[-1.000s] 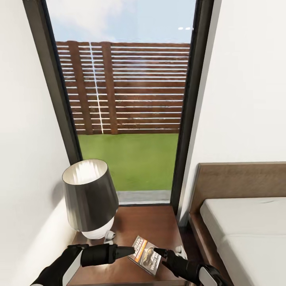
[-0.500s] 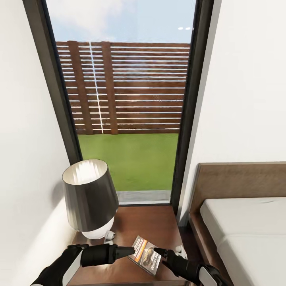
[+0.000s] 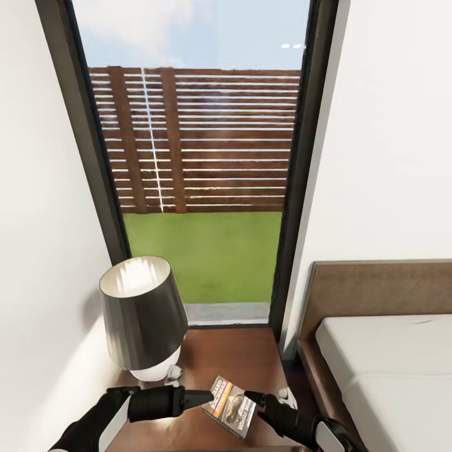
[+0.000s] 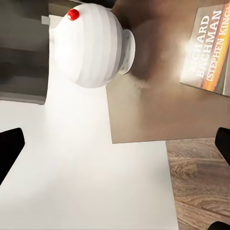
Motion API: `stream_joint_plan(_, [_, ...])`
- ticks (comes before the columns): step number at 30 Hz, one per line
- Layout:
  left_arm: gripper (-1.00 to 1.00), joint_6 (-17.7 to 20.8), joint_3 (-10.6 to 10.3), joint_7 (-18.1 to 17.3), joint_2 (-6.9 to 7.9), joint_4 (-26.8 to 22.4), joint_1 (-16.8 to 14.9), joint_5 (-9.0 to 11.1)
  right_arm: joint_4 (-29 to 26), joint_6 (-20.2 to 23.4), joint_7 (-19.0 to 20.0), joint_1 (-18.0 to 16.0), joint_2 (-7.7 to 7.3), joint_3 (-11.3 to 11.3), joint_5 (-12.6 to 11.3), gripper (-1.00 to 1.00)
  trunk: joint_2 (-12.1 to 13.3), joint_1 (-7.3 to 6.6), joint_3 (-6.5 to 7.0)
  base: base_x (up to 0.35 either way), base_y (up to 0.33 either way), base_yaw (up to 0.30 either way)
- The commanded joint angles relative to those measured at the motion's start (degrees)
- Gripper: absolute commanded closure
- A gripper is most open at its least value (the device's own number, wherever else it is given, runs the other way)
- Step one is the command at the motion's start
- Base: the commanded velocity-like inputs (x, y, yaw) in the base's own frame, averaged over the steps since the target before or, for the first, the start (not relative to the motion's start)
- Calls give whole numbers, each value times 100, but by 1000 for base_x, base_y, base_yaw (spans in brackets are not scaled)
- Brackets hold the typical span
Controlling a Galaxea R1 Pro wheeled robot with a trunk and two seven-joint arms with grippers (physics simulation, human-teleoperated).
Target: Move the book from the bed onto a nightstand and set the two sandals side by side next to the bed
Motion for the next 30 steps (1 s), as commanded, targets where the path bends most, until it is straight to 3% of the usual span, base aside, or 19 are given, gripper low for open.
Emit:
stream_joint_plan(1, [-100,57,-30,40,7,3,-3,46,2,42,2,-2,-7,0,-31,-100,39,-23,13,0,0,0])
stream_joint_plan(4, [-100,52,-32,293,7,66,-1,41,39,26,1,9,-24,9,4,-100,159,-89,67,0,0,0])
stream_joint_plan(7, [-100,29,-37,596,7,161,-1,35,73,-1,1,23,-193,17,24,-100,279,-155,120,0,0,0])
stream_joint_plan(9, [-100,-62,-44,830,4,275,-1,29,83,-101,1,33,-471,24,35,-100,359,-199,156,0,0,0])
stream_joint_plan(10, [-100,-245,-49,1062,-21,424,-1,22,85,-300,5,41,-774,28,41,-100,399,-221,174,0,0,0])
stream_joint_plan(13, [-100,-522,-53,1348,-73,624,-1,17,95,-614,8,47,-1075,31,44,-100,520,-287,228,0,0,0])
stream_joint_plan(16, [-100,-716,-59,1594,-98,801,-1,14,117,-876,9,54,-1222,32,51,-100,640,-352,282,0,0,0])
stream_joint_plan(23, [-100,-972,-64,2112,-115,1069,46,-7,443,-1271,9,66,-1319,32,146,-100,921,-506,408,0,0,0])
stream_joint_plan(26, [-100,-1365,-71,2449,-137,1262,70,-86,657,-1600,5,67,-1317,35,622,-100,1041,-572,461,0,0,0])
stream_joint_plan(29, [-100,-1612,-72,2731,-269,1587,76,-176,786,-1750,-3,68,-1298,39,1143,-100,1162,-638,515,0,0,0])
stream_joint_plan(30, [-100,-1669,-72,2813,-305,1670,78,-203,852,-1791,-10,68,-1283,40,1423,-100,1202,-660,533,0,0,0])
